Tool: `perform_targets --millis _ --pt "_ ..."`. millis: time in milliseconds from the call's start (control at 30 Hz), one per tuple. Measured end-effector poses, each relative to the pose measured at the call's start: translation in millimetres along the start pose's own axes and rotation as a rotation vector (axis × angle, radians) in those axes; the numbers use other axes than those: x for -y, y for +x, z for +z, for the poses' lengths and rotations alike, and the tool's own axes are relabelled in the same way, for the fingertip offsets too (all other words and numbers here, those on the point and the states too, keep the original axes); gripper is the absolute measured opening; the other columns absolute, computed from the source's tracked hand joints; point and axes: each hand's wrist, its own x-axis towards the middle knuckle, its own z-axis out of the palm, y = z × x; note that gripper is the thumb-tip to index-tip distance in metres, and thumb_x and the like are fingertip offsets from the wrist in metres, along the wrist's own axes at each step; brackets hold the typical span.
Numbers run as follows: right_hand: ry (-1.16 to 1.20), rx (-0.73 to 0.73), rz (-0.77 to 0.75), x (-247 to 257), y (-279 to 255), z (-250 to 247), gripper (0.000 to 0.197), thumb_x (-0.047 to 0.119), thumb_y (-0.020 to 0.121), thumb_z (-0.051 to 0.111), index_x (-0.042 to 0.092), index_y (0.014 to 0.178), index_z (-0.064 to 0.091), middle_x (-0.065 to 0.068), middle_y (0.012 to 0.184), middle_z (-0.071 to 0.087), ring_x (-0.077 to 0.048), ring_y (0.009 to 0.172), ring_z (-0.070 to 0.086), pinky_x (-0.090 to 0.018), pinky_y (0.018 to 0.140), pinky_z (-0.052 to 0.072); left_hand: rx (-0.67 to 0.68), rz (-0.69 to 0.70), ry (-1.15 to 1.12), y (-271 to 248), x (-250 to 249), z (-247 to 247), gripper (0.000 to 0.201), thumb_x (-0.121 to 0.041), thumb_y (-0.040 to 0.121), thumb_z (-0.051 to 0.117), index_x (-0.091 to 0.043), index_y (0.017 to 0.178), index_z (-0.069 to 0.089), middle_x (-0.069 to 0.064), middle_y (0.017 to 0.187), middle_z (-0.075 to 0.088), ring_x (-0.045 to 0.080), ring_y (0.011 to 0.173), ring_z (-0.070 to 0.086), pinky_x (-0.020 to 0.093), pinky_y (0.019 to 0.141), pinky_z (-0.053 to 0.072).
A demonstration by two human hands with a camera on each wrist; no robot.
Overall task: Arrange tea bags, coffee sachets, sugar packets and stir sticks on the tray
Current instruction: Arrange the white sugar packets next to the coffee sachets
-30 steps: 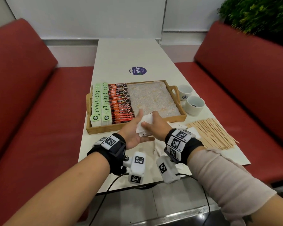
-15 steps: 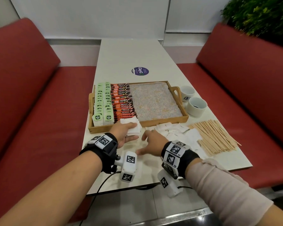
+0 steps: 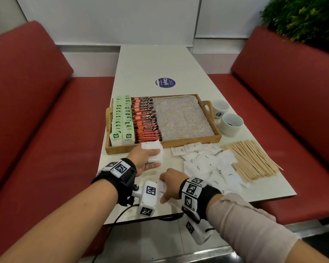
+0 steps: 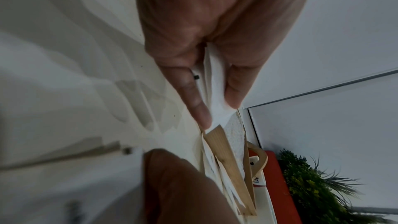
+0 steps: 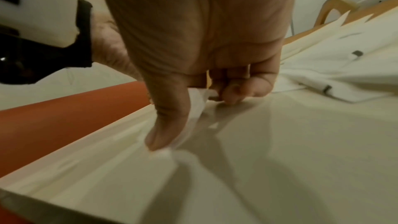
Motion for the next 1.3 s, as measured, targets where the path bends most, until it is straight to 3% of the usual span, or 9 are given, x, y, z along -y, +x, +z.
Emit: perform_targets --millis 200,367,567,700,800,867,967,1200,1300 --pt "0.3 -0.188 0.031 -14.2 -2.9 -27.3 0.021 0.027 0.092 0.059 0.01 0.103 0.056 -0.009 0.101 0.06 -0.026 0.102 0.059 -0.031 0.08 0.043 -0.005 -0.001 0.013 1.5 0.6 -4.6 0.028 -0.003 0.092 0.058 -0.013 0.117 0.055 0.009 0.119 0.061 0.021 0.092 0.062 0.028 0.058 0.059" --pt "0.478 -0.363 0.023 -23.3 1.5 -61.3 0.001 0.015 0.096 0.051 0.015 0.096 0.052 -0.002 0.076 0.054 -0.013 0.059 0.05 -0.019 0.049 0.037 0.118 -0.033 -0.024 -2.2 -1.6 4.6 0.024 -0.014 0.097 0.051 -0.012 0.121 0.057 0.008 0.111 0.066 0.022 0.089 0.066 0.033 0.069 0.059" --pt "0.657 -0.466 0.102 -29.9 10.6 -57.3 0.03 0.01 0.083 0.069 0.014 0.098 0.044 -0.004 0.081 0.059 -0.021 0.062 0.059 -0.034 0.06 0.054 0.213 -0.107 -0.078 -7.0 -8.2 13.6 0.027 -0.036 0.096 0.048 -0.015 0.109 0.061 0.011 0.104 0.068 0.028 0.093 0.066 0.038 0.075 0.057" --pt "0.747 -0.46 -0.003 -28.5 6.7 -55.8 0.039 0.002 0.074 0.075 0.013 0.094 0.043 -0.006 0.073 0.056 -0.015 0.047 0.053 -0.021 0.042 0.044 0.262 -0.063 0.013 -9.3 -6.5 19.1 0.028 -0.021 0.092 0.06 -0.013 0.119 0.059 0.009 0.109 0.066 0.024 0.094 0.066 0.033 0.071 0.059" --pt "0.713 -0.448 0.003 -34.7 3.5 -65.9 0.043 0.008 0.07 0.081 0.015 0.094 0.046 -0.003 0.073 0.057 -0.014 0.052 0.056 -0.022 0.046 0.044 0.185 -0.028 0.003 -5.9 -6.7 22.3 0.021 -0.01 0.089 0.063 -0.014 0.109 0.061 0.007 0.106 0.067 0.021 0.093 0.066 0.029 0.06 0.059" --pt "0.629 -0.508 0.054 -46.2 2.8 -76.6 0.032 0.015 0.075 0.078 0.016 0.091 0.05 0.001 0.072 0.058 -0.015 0.061 0.057 -0.024 0.053 0.046 0.125 -0.025 -0.039 -2.4 -9.8 23.8 0.022 -0.008 0.087 0.065 -0.015 0.108 0.06 0.009 0.112 0.065 0.025 0.103 0.063 0.03 0.057 0.059" --pt "0.436 -0.545 0.148 -66.4 0.8 -88.0 0.01 0.012 0.084 0.068 0.014 0.091 0.06 0.003 0.079 0.056 -0.016 0.079 0.053 -0.021 0.061 0.041 0.083 -0.03 -0.065 -0.2 -13.2 23.9 0.027 -0.008 0.088 0.064 -0.014 0.114 0.057 0.01 0.112 0.064 0.023 0.095 0.064 0.032 0.059 0.06" --pt "0.232 -0.393 0.223 -80.3 8.6 -72.5 0.026 0.022 0.081 0.072 0.019 0.105 0.064 -0.002 0.11 0.06 -0.02 0.096 0.059 -0.031 0.082 0.05 0.066 -0.048 -0.063 4.8 -9.1 23.3 0.028 -0.008 0.088 0.064 -0.015 0.114 0.056 0.012 0.116 0.063 0.027 0.098 0.062 0.032 0.054 0.059" --pt "0.155 -0.362 0.197 -71.8 15.1 -66.7 0.033 0.027 0.08 0.072 0.02 0.111 0.062 -0.002 0.115 0.056 -0.021 0.1 0.058 -0.028 0.081 0.048 0.063 -0.054 -0.069 7.5 -7.9 24.8 0.022 -0.008 0.089 0.063 -0.015 0.109 0.057 0.011 0.112 0.063 0.024 0.092 0.063 0.032 0.054 0.059"
